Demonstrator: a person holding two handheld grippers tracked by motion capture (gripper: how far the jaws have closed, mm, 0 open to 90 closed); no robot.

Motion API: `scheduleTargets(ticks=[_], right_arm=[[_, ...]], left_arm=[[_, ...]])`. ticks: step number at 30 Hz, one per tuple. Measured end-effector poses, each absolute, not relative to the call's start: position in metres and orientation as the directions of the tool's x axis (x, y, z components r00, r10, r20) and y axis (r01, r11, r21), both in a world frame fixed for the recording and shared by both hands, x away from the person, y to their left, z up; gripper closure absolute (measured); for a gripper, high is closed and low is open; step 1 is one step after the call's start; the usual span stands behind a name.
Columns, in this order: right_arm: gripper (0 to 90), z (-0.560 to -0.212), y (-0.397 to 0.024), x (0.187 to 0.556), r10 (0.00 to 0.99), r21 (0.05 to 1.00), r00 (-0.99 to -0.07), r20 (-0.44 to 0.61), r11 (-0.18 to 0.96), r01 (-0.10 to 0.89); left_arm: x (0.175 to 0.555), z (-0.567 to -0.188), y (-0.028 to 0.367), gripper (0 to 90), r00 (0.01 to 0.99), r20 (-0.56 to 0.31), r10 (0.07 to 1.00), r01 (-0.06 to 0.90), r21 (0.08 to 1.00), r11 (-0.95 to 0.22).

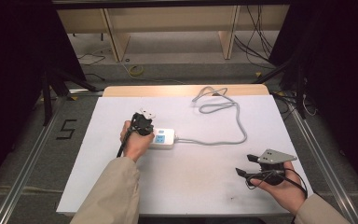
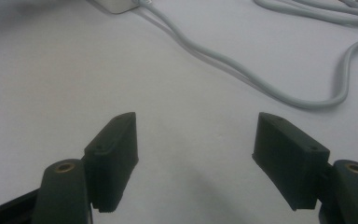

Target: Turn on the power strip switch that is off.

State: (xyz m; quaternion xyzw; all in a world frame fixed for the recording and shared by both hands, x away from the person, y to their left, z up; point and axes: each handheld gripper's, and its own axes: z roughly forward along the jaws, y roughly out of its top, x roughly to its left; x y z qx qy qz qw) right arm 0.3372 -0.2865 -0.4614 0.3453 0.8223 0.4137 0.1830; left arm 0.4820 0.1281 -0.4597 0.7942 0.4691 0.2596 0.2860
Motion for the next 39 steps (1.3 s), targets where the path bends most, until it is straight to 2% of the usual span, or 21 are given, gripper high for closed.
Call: scheduleTargets(ticks=[27,39], right_arm=[[31.1,-0.4609,-0.2866,0.3368,0.72,0.807,-0.694,-0.017,0.419,0.415],[31.1,-0.4604,-0.2867,0.3366,0.719,0.81,-0.695,-0.02,0.419,0.41]], left_arm=[[0.4819,-0.4615,0.1267,90.0,0.42,0.151,0.895,0.6,0.693,-0.399],[0.4819,-0.4611,0.128,90.0,0.412,0.123,0.903,0.616,0.693,-0.376]])
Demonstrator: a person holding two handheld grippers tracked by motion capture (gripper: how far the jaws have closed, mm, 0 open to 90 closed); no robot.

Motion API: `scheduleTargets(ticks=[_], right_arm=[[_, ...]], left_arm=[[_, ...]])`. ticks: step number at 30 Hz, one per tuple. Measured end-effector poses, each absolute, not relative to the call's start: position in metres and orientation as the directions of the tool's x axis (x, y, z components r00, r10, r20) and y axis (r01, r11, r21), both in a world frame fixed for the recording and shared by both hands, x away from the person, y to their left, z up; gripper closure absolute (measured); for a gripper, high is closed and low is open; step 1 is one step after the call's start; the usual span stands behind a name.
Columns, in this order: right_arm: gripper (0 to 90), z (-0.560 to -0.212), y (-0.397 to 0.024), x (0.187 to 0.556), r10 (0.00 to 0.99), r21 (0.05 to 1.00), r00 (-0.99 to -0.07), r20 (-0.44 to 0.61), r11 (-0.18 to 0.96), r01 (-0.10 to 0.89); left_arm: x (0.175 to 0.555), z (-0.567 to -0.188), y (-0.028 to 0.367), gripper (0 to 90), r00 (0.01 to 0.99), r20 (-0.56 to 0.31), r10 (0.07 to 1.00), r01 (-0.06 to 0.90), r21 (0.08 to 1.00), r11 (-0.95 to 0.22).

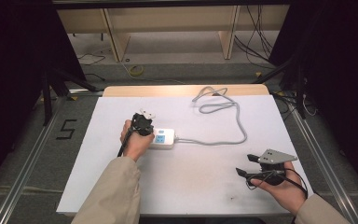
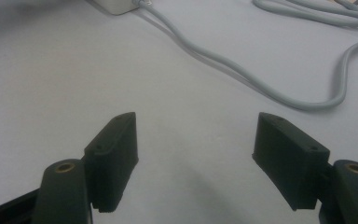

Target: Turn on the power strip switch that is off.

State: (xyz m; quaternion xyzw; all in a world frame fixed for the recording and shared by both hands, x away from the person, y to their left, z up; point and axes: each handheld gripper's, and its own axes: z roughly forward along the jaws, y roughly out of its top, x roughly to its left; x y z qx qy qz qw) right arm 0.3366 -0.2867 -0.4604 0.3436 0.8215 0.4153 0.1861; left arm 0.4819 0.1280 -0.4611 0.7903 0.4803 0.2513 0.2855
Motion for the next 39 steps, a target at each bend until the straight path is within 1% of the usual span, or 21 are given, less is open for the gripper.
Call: scheduleTargets(ticks=[2,7,20,35,39], right_arm=[[31.1,-0.4604,-0.2865,0.3365,0.719,0.81,-0.695,-0.02,0.419,0.411],[31.1,-0.4601,-0.2862,0.3365,0.719,0.81,-0.695,-0.021,0.42,0.41],[31.0,-0.4597,-0.285,0.3369,0.715,0.81,-0.699,-0.024,0.423,0.406],[30.8,-0.4593,-0.2851,0.337,0.714,0.81,-0.699,-0.029,0.427,0.403],[30.8,-0.4592,-0.285,0.3369,0.713,0.811,-0.7,-0.029,0.427,0.4]], left_arm=[[0.4819,-0.4612,0.1293,90.0,0.411,0.114,0.904,0.618,0.694,-0.368],[0.4818,-0.461,0.1273,90.0,0.415,0.134,0.9,0.613,0.689,-0.385],[0.4828,-0.4606,0.1273,90.0,0.406,0.119,0.906,0.626,0.686,-0.371],[0.4834,-0.4595,0.1242,90.0,0.404,0.142,0.904,0.634,0.668,-0.388],[0.4838,-0.4594,0.1242,90.0,0.402,0.136,0.905,0.637,0.669,-0.383]])
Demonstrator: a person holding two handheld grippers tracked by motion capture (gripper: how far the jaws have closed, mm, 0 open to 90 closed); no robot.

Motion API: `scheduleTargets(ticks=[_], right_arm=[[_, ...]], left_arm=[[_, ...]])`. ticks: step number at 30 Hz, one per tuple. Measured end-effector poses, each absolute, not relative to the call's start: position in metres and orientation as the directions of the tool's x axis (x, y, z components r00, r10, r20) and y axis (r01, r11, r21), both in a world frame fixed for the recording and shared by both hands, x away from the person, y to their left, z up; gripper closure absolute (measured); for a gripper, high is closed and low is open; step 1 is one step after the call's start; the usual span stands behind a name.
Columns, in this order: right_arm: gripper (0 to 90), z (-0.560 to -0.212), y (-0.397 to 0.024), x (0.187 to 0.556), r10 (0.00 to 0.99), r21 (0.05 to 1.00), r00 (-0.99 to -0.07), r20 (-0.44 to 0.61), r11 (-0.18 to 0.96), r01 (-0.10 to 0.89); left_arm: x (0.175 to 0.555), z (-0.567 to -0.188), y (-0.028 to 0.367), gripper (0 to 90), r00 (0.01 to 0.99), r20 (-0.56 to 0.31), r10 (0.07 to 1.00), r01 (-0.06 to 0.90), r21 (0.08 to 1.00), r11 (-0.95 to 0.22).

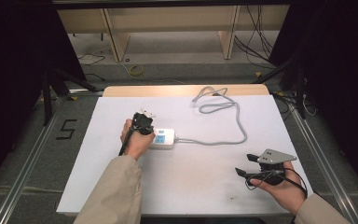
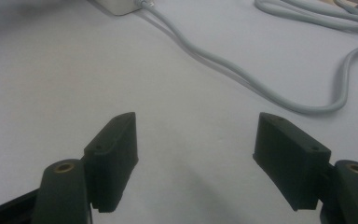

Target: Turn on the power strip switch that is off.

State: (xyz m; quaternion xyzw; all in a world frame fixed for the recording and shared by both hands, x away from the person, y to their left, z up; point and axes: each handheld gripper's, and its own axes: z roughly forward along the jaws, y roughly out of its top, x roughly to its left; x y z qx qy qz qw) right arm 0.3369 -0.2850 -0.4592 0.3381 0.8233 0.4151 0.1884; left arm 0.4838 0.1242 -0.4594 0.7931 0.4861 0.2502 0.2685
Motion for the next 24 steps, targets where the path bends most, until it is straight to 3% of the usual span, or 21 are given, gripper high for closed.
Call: scheduleTargets(ticks=[24], right_arm=[[30.8,-0.4591,-0.2857,0.3369,0.715,0.81,-0.699,-0.027,0.425,0.404]], left_arm=[[0.4851,-0.4593,0.1223,90.0,0.405,0.151,0.902,0.642,0.656,-0.398]])
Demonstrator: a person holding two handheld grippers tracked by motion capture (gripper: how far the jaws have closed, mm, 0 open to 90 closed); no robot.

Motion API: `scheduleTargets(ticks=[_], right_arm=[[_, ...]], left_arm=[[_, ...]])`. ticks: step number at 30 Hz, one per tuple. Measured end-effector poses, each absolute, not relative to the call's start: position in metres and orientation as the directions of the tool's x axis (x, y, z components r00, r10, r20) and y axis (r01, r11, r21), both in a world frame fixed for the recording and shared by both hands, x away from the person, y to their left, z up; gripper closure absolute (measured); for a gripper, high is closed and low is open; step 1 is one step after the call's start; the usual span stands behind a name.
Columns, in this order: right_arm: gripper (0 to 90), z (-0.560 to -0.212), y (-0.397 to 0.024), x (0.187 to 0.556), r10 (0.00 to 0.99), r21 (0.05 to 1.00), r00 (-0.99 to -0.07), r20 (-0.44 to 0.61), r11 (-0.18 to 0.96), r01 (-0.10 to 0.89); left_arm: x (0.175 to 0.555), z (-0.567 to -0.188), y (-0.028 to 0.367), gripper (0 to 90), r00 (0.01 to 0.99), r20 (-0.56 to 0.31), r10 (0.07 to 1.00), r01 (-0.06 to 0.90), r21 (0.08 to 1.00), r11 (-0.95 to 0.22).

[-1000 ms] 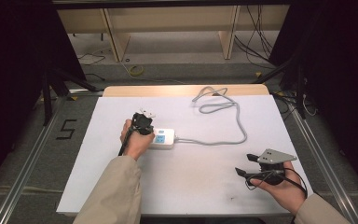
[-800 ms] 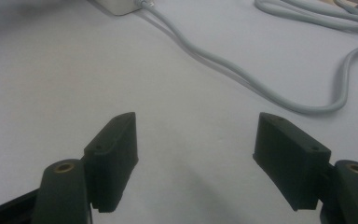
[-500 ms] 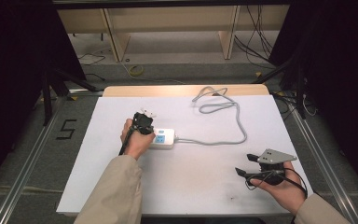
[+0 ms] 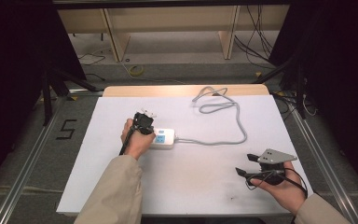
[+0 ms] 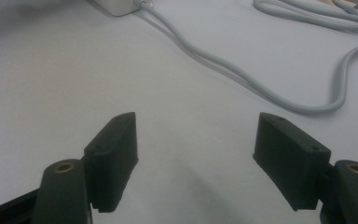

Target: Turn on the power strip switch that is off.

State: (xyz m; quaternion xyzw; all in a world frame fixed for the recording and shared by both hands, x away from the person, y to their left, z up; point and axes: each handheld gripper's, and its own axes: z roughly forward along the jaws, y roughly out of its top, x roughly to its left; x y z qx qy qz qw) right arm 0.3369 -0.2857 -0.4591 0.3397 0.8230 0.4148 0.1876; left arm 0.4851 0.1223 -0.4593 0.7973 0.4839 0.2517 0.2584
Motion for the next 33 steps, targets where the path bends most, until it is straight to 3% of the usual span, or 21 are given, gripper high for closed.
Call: scheduleTargets(ticks=[33], right_arm=[[30.8,-0.457,-0.289,0.3372,0.722,0.814,-0.691,-0.033,0.421,0.4]], left_arm=[[0.485,-0.4592,0.1239,90.0,0.425,0.163,0.891,0.627,0.656,-0.42]])
